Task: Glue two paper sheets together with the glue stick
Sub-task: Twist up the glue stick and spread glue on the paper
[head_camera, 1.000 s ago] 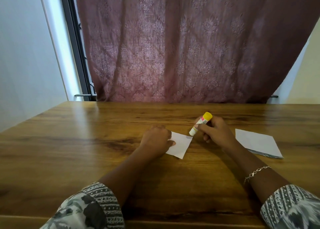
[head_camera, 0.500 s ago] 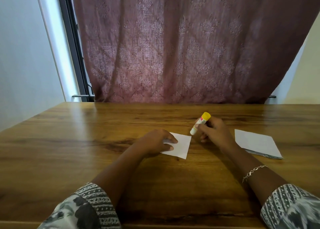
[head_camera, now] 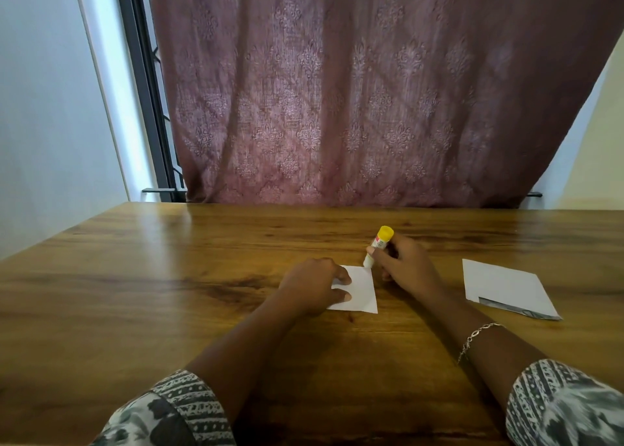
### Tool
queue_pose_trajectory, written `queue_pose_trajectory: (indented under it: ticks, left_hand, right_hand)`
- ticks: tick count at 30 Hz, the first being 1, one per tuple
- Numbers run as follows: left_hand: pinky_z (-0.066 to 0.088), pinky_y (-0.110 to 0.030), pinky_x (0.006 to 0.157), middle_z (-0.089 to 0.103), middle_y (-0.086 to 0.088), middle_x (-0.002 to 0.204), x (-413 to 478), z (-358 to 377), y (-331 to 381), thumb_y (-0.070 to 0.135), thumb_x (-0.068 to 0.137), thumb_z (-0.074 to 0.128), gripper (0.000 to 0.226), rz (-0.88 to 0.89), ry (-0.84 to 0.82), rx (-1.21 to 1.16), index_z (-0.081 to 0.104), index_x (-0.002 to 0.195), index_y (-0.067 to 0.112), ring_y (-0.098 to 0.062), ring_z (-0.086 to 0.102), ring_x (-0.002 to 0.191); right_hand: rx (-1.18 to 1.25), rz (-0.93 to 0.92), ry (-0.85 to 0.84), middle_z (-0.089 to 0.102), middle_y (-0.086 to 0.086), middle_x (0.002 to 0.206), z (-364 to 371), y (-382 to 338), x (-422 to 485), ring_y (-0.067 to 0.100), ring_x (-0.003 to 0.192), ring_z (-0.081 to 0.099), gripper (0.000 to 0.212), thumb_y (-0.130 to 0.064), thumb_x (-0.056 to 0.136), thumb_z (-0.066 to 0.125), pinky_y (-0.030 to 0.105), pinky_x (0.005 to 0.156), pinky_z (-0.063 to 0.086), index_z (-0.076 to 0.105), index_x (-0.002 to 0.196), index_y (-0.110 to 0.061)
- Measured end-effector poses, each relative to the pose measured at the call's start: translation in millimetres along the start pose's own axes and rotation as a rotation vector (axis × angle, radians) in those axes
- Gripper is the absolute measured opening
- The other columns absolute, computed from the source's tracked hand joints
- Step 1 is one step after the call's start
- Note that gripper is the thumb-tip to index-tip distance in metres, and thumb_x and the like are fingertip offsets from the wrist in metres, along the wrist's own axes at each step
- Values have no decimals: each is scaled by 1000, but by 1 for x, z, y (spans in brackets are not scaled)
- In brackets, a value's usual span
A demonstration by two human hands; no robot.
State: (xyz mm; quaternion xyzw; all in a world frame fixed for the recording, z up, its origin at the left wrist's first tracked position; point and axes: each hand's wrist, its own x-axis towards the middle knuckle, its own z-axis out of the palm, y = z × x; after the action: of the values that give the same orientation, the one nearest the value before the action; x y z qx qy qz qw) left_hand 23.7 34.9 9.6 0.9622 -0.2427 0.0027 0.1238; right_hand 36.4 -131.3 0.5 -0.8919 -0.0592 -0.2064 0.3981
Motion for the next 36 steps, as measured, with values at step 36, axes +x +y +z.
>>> queue_pose_trajectory:
  ticks: [36]
  left_hand:
    - [38,-32,101,47,-2,140,2,2,-4,32,89,54,39,30,25,-17,53,127,21,-19,43,126]
  right_hand:
    - [9,28,-83,66,21,86,-7,-7,-13,25,67,60,27,-28,85,58,39,71,54,60,95,-3]
